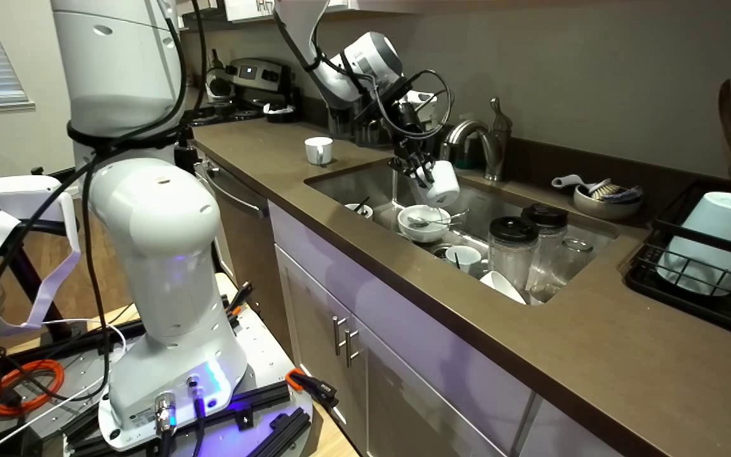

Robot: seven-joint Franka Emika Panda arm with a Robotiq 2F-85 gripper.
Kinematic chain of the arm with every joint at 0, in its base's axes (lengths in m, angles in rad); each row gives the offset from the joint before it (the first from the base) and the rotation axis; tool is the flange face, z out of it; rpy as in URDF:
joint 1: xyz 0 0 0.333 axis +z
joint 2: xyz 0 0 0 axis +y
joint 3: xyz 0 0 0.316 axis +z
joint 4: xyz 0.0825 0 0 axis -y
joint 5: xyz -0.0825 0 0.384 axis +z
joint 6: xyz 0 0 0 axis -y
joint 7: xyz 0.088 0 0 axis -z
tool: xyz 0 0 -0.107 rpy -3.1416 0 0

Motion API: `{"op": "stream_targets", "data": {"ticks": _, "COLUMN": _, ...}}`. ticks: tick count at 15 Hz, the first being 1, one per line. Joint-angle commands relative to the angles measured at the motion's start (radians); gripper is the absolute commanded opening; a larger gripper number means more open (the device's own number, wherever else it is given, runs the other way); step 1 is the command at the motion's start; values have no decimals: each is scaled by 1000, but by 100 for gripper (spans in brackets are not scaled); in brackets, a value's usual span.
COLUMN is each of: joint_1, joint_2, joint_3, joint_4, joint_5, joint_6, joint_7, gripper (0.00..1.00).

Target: Pick the white cup and pour its contents into the sink

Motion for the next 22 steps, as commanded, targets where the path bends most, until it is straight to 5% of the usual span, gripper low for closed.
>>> {"op": "stream_targets", "data": {"ticks": 1, "joint_1": 39, "joint_2": 13, "joint_3": 27, "joint_4": 6, "joint_5": -95, "joint_6": -86, "joint_7": 13, "gripper": 6}}
{"op": "stream_targets", "data": {"ticks": 10, "joint_1": 106, "joint_2": 62, "joint_3": 73, "joint_4": 27, "joint_5": -290, "joint_6": -357, "joint_7": 2, "gripper": 6}}
{"op": "stream_targets", "data": {"ticks": 22, "joint_1": 107, "joint_2": 135, "joint_3": 87, "joint_4": 35, "joint_5": -463, "joint_6": -617, "joint_7": -30, "gripper": 6}}
